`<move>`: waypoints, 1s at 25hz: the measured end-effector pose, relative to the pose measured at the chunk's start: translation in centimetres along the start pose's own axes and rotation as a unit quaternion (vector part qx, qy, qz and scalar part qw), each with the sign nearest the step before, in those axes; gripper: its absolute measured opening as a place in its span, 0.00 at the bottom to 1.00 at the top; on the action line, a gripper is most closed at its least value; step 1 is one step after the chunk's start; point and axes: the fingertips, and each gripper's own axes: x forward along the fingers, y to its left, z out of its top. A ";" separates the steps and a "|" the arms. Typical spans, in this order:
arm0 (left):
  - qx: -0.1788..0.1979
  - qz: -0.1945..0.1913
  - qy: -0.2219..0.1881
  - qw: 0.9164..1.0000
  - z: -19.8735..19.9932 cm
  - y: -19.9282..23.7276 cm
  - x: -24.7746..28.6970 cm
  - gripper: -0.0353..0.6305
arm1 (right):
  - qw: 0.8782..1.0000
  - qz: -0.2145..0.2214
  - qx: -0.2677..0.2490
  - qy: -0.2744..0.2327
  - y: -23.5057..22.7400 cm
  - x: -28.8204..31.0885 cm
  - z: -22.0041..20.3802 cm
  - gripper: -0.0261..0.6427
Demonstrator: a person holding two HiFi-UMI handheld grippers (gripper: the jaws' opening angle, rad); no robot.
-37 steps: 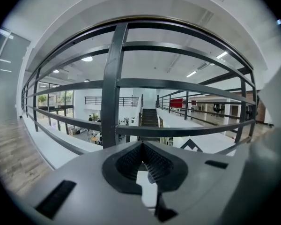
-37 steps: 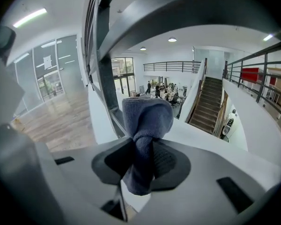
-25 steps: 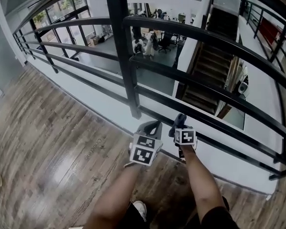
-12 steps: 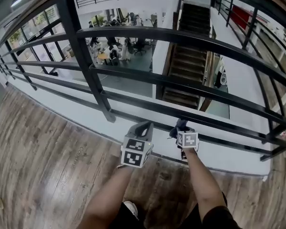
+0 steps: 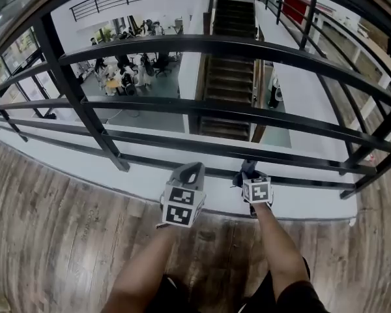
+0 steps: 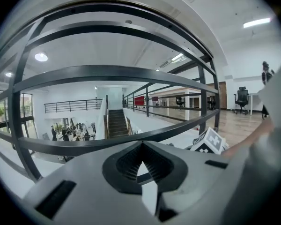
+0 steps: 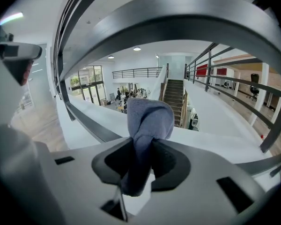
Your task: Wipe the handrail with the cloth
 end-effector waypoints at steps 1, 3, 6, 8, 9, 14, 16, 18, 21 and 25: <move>-0.005 -0.009 -0.006 1.000 0.4 -1.0 0.5 0.05 | 1.000 -0.006 0.003 0.000 -1.3 -0.4 -0.6 0.19; -0.017 -0.029 -0.013 0.999 0.7 -2.9 1.6 0.05 | 1.000 -0.017 0.014 0.000 -3.6 -1.0 -1.5 0.19; -0.021 -0.054 -0.006 0.998 0.3 -5.5 2.9 0.05 | 0.999 -0.022 0.029 0.004 -5.9 -1.9 -2.2 0.19; -0.018 -0.070 0.000 0.997 0.3 -7.4 3.8 0.05 | 0.999 -0.033 0.032 0.008 -7.9 -2.6 -3.0 0.19; -0.016 -0.078 0.001 0.997 0.3 -8.5 4.3 0.05 | 0.999 -0.041 0.034 0.010 -9.1 -2.9 -3.5 0.19; -0.003 -0.109 -0.001 0.994 0.3 -13.8 6.6 0.05 | 0.997 -0.065 0.045 0.002 -14.2 -4.1 -5.4 0.19; 0.017 -0.119 -0.002 0.993 0.3 -15.9 7.2 0.05 | 0.996 -0.070 0.047 -0.007 -15.6 -4.8 -5.9 0.19; 0.019 -0.138 -0.001 0.990 0.4 -18.6 7.8 0.05 | 0.996 -0.079 0.048 -0.015 -17.6 -6.0 -6.5 0.19; 0.015 -0.169 0.009 0.986 -0.3 -22.4 9.0 0.05 | 0.994 -0.094 0.061 -0.017 -21.0 -7.4 -7.6 0.19; 0.005 -0.185 0.025 0.982 -1.1 -25.7 10.5 0.05 | 0.992 -0.114 0.062 -0.011 -25.4 -9.2 -9.2 0.19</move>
